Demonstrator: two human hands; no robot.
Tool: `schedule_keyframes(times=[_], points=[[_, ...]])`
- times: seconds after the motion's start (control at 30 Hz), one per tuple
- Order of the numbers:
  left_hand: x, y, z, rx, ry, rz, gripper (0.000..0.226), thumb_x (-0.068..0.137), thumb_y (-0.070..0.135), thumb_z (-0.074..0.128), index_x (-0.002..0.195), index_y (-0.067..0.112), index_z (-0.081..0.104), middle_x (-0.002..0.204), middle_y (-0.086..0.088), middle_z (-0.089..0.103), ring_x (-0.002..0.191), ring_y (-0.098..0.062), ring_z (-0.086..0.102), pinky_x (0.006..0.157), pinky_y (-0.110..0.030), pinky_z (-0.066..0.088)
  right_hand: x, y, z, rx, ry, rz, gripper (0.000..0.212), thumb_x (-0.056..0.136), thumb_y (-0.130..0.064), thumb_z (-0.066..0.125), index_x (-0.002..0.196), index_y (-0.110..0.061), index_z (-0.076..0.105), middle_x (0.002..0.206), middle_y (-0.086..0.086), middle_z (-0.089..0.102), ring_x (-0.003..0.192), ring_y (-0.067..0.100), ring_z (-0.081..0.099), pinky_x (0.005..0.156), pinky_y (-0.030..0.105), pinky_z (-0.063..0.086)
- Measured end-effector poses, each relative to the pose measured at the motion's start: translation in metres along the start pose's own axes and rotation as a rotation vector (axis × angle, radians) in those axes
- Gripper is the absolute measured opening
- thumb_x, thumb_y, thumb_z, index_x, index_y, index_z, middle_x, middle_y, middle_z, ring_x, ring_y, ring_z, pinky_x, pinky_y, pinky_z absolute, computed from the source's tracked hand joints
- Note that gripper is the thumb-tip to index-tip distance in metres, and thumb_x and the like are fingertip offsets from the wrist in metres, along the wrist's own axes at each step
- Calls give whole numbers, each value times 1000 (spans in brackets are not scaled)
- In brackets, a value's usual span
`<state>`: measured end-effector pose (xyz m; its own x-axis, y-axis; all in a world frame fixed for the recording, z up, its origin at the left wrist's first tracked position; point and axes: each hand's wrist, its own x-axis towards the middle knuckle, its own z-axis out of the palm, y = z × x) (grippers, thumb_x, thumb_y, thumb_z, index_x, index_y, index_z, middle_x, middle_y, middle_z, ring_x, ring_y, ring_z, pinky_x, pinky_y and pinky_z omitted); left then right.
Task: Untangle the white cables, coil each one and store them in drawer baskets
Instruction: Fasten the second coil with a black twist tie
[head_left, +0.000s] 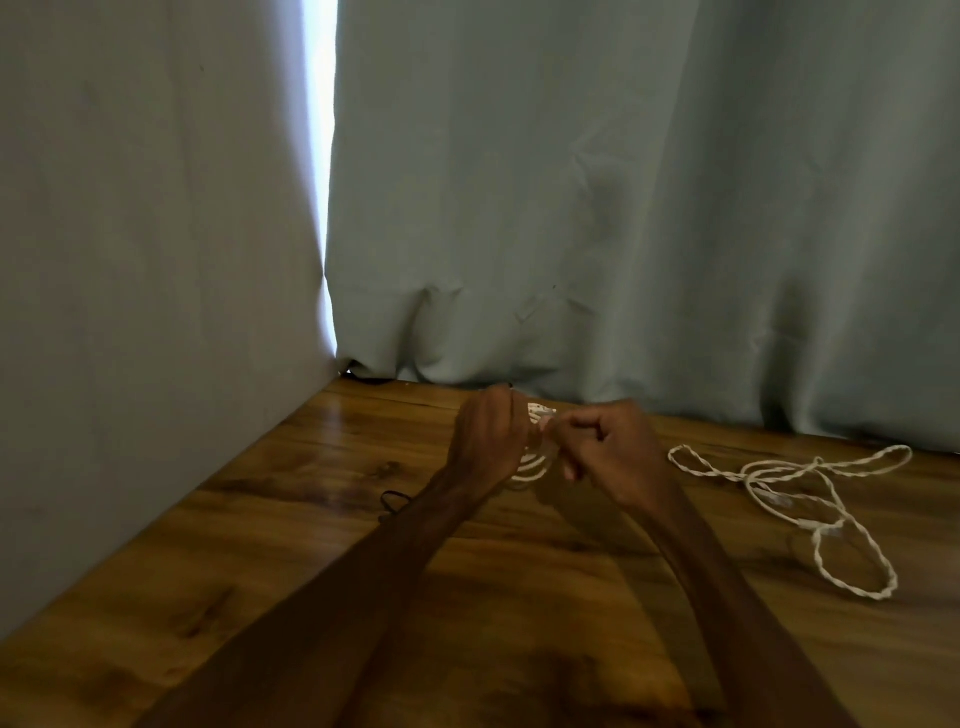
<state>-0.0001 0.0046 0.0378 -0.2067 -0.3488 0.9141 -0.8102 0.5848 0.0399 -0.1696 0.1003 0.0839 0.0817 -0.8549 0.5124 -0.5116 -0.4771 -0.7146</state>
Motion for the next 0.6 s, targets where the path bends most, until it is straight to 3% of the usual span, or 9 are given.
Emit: schedule_keyframes(times=[0.07, 0.13, 0.23, 0.3, 0.4, 0.53, 0.6], points=[[6, -5, -5, -7, -18, -33, 19, 82, 4, 66, 96, 3, 53, 73, -12, 63, 59, -25, 63, 53, -31, 46, -4, -2, 12, -208, -97, -15, 24, 100, -19, 60, 93, -28, 81, 49, -3, 67, 42, 3, 59, 57, 27, 52], [9, -4, -4, 55, -14, -19, 42, 68, 6, 86, 96, 1, 55, 74, -12, 65, 60, -24, 64, 53, -31, 46, -6, -2, 22, -262, -129, 9, 27, 102, -17, 54, 99, -30, 78, 52, -6, 69, 46, 4, 64, 60, 29, 56], [9, 14, -1, 179, -82, 8, 63, 53, 5, 95, 97, 2, 50, 71, -12, 65, 58, -23, 64, 49, -28, 45, -11, -6, 35, -222, -22, 10, 29, 100, -11, 53, 90, -25, 76, 53, -6, 70, 45, 3, 64, 56, 28, 54], [6, 22, 4, 119, -120, 26, 66, 51, 2, 96, 98, 2, 49, 72, -13, 65, 58, -24, 64, 49, -28, 47, -13, -6, 40, -166, 72, 6, 31, 99, -9, 54, 83, -21, 77, 51, -7, 68, 44, 3, 63, 53, 25, 53], [6, 24, 9, 122, -42, 52, 59, 57, -1, 93, 100, -2, 52, 75, -15, 66, 61, -27, 66, 51, -29, 51, -11, -6, 38, -69, 138, 25, 31, 95, -7, 60, 73, -16, 78, 46, -5, 64, 39, 4, 56, 49, 25, 47], [12, 22, 5, 1, -71, -68, 5, 91, 1, 60, 94, -1, 63, 75, -9, 62, 64, -21, 61, 60, -29, 44, -4, -6, 29, 16, 112, 113, 39, 91, -4, 64, 59, -25, 72, 42, -15, 57, 39, 1, 47, 46, 17, 36], [12, 18, 6, 43, -69, -25, 16, 92, 3, 50, 97, -3, 64, 77, -12, 64, 64, -23, 62, 56, -30, 48, -3, -8, 25, 134, 69, 175, 28, 91, -7, 66, 68, -18, 77, 43, -13, 56, 38, 0, 44, 44, 15, 33]])
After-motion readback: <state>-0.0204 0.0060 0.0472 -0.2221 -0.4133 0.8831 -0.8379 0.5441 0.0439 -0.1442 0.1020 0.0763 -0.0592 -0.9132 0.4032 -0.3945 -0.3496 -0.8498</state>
